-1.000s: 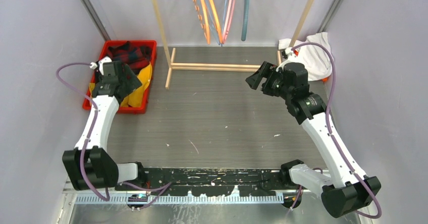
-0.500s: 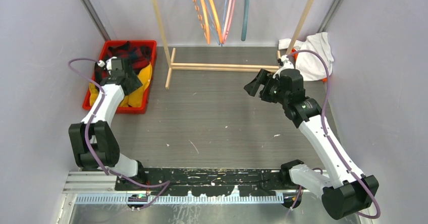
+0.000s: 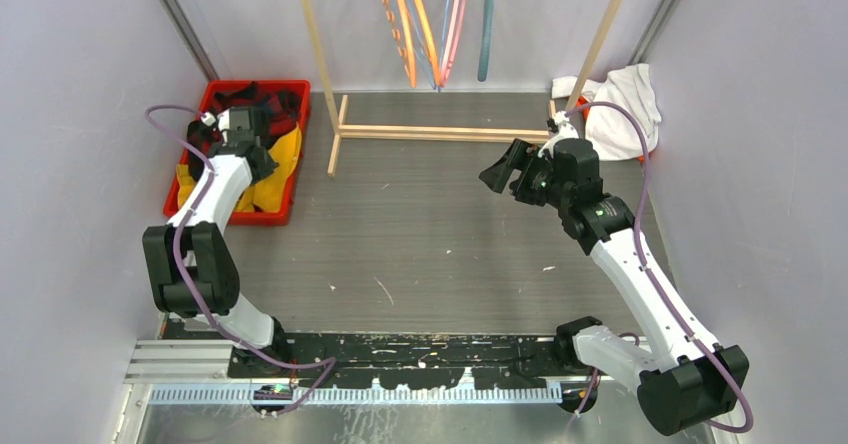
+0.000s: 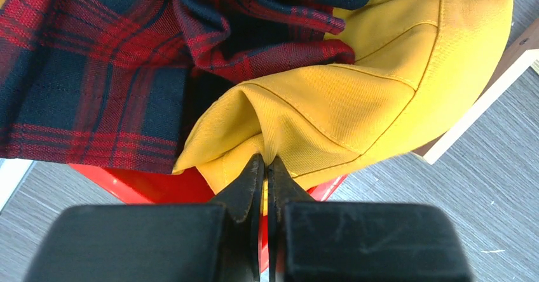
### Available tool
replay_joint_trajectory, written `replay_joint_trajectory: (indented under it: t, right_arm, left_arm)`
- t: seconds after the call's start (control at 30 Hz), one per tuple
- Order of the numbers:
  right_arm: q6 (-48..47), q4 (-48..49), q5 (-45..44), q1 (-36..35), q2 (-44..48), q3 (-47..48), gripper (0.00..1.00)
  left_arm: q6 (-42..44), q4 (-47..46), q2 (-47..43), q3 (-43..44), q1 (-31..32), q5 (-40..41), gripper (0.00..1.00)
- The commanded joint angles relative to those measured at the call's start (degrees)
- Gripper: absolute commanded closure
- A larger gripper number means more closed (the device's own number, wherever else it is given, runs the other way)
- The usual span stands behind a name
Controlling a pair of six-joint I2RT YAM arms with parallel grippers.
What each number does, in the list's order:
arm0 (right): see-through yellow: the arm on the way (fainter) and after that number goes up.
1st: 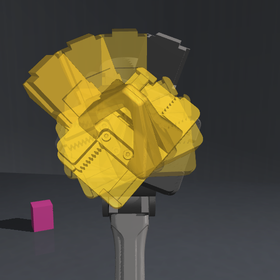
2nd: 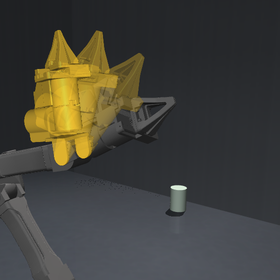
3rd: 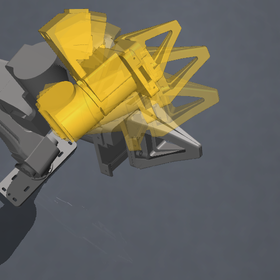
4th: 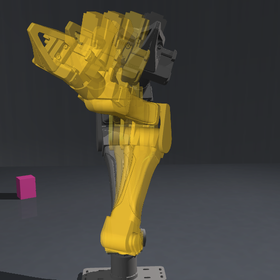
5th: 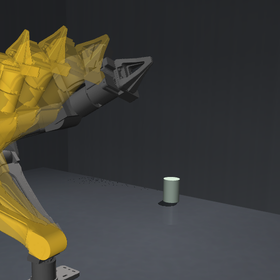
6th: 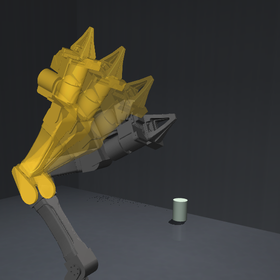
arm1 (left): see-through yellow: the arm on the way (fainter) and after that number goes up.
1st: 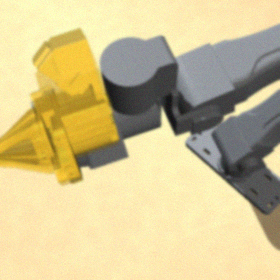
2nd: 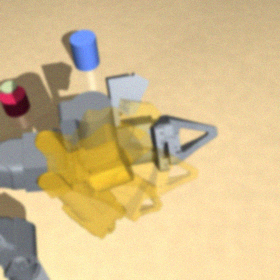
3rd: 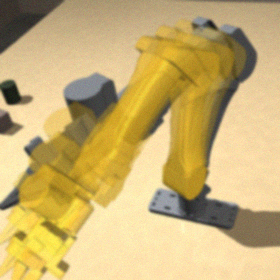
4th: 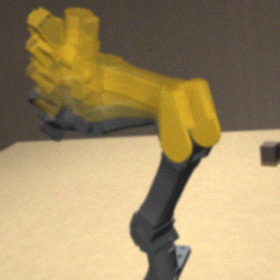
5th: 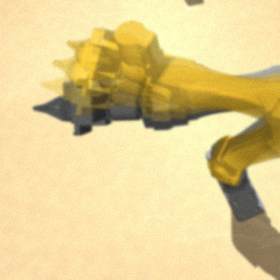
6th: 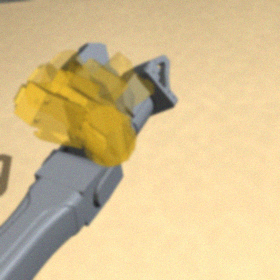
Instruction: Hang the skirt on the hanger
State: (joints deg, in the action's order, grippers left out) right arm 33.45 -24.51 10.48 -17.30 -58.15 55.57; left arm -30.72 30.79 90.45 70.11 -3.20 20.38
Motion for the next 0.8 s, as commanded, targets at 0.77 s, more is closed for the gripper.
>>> replay_joint_trajectory:
  t: [0.77]
  right_arm:
    - [0.83,4.02,3.52,-0.29,0.14,1.4,0.18]
  left_arm:
    - [-0.24,23.71,-20.62,33.75,3.07,-37.05,1.0]
